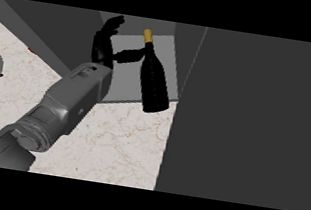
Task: Pick up the wine, place it into the cabinet and close the cabinet
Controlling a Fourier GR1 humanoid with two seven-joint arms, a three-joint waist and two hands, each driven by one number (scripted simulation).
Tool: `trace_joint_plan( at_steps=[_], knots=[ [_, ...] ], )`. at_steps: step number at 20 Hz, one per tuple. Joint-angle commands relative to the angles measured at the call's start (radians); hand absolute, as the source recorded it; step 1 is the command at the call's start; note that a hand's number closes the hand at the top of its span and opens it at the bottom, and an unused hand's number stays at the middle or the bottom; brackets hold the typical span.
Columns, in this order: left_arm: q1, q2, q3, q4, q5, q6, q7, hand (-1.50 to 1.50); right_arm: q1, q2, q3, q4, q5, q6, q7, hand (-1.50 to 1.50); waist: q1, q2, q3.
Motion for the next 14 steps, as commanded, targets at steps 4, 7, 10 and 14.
trace_joint_plan(
  at_steps=[4,7,10,14],
  knots=[
    [0.011,0.063,-0.036,0.019,-0.040,-0.030,-0.022,-1.50,0.002,0.000,0.015,-0.025,-0.011,0.000,0.017,-1.50,0.014,-0.006,-0.001],
    [0.025,0.070,-0.043,0.013,-0.047,-0.101,-0.050,-1.50,0.003,-0.005,0.015,-0.024,-0.015,0.007,0.017,-1.50,0.028,-0.010,-0.001],
    [0.009,0.084,-0.063,-0.007,-0.065,-0.236,-0.034,-1.50,0.000,0.001,0.011,-0.032,-0.011,-0.015,0.034,-1.50,0.037,-0.020,-0.001],
    [0.004,0.070,-0.023,-0.088,-0.026,-0.389,-0.103,-1.50,0.020,0.013,0.021,-0.034,0.011,-0.025,0.023,-1.50,0.074,-0.034,-0.001]
  ],
)
